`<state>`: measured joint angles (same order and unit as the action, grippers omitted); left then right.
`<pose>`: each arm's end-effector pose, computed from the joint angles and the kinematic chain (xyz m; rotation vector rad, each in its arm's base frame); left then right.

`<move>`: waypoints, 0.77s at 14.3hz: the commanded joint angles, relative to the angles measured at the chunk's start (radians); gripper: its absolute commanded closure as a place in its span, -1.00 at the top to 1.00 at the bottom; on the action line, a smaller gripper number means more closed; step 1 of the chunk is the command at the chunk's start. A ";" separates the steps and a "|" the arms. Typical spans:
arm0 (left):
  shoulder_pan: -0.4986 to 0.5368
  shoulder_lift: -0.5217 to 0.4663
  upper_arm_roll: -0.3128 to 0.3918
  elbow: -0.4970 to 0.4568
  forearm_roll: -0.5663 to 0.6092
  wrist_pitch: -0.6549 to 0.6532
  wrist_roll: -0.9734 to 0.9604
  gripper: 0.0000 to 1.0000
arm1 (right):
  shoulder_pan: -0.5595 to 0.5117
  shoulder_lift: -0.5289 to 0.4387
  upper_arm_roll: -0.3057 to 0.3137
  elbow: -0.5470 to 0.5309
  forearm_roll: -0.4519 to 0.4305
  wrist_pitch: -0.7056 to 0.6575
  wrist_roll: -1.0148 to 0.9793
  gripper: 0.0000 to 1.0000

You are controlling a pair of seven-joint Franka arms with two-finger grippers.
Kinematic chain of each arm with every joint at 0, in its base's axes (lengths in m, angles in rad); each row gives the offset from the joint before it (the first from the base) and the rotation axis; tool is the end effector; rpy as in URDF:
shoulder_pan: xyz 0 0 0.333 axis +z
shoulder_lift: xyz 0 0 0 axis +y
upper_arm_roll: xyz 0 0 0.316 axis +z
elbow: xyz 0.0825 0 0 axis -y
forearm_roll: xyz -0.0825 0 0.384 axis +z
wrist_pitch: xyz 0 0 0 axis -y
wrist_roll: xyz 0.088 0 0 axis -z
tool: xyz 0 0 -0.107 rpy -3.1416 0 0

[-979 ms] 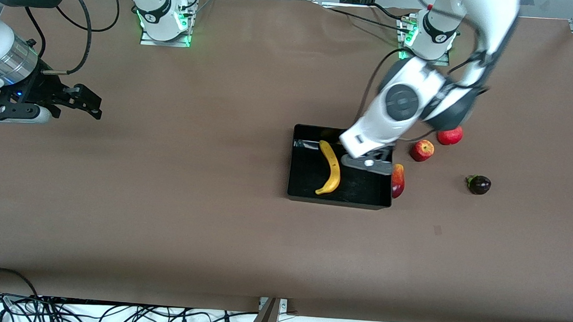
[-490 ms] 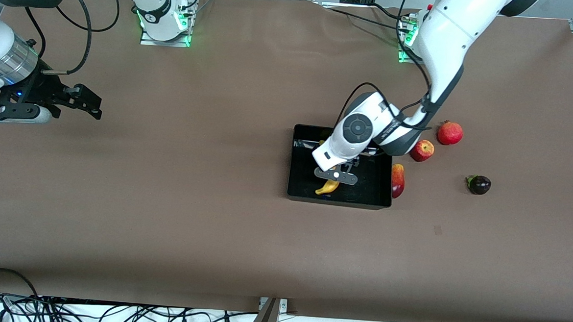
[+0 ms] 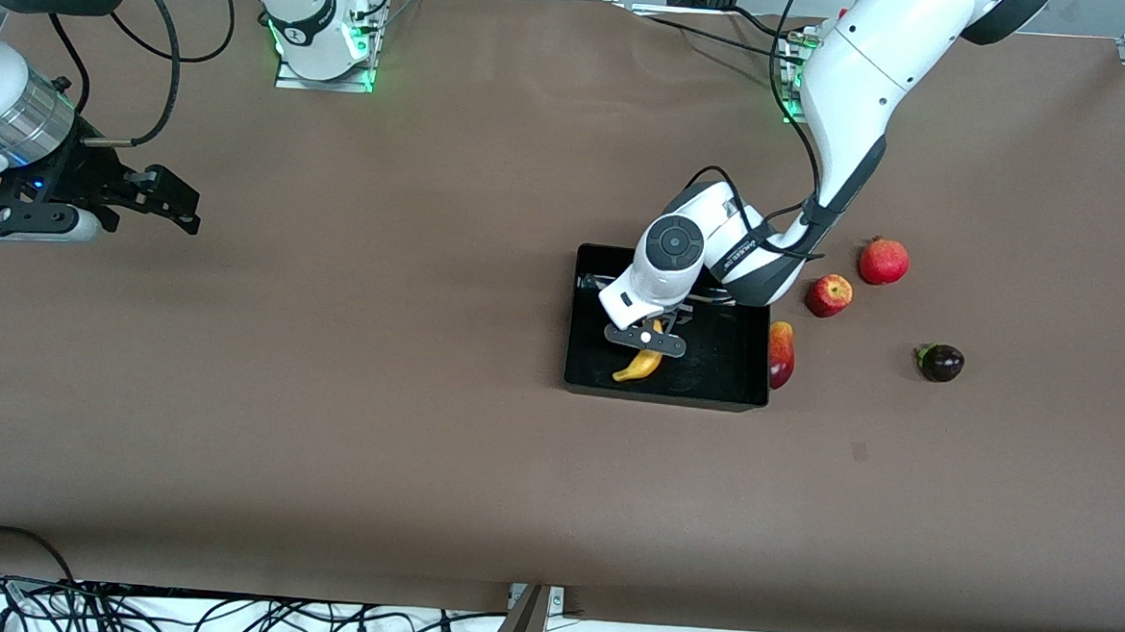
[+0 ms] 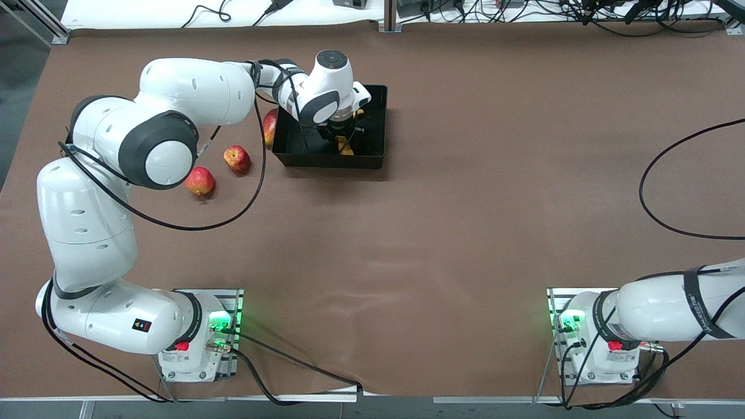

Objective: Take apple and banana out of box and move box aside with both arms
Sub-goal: 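Reach the left gripper into the box and grasp the yellow banana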

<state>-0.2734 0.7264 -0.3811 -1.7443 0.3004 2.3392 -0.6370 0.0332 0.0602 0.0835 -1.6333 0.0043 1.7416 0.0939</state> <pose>0.5345 -0.3802 0.1756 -3.1275 0.2445 0.1228 0.5817 0.0673 0.5758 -3.1263 -0.0342 -0.0736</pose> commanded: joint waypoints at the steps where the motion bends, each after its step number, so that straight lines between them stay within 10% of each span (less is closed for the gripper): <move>1: -0.007 0.021 0.005 0.023 0.028 -0.006 -0.010 -1.00 | 0.002 0.006 0.001 0.015 -0.003 -0.010 0.010 1.00; 11: 0.092 -0.223 -0.007 0.042 -0.052 -0.216 -0.006 -1.00 | 0.002 0.006 0.001 0.015 -0.003 -0.011 0.010 1.00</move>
<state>-0.2232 0.5991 -0.3815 -1.6829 0.2891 2.2039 -0.6429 0.0332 0.0603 0.0835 -1.6334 0.0043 1.7413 0.0939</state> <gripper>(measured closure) 0.648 0.000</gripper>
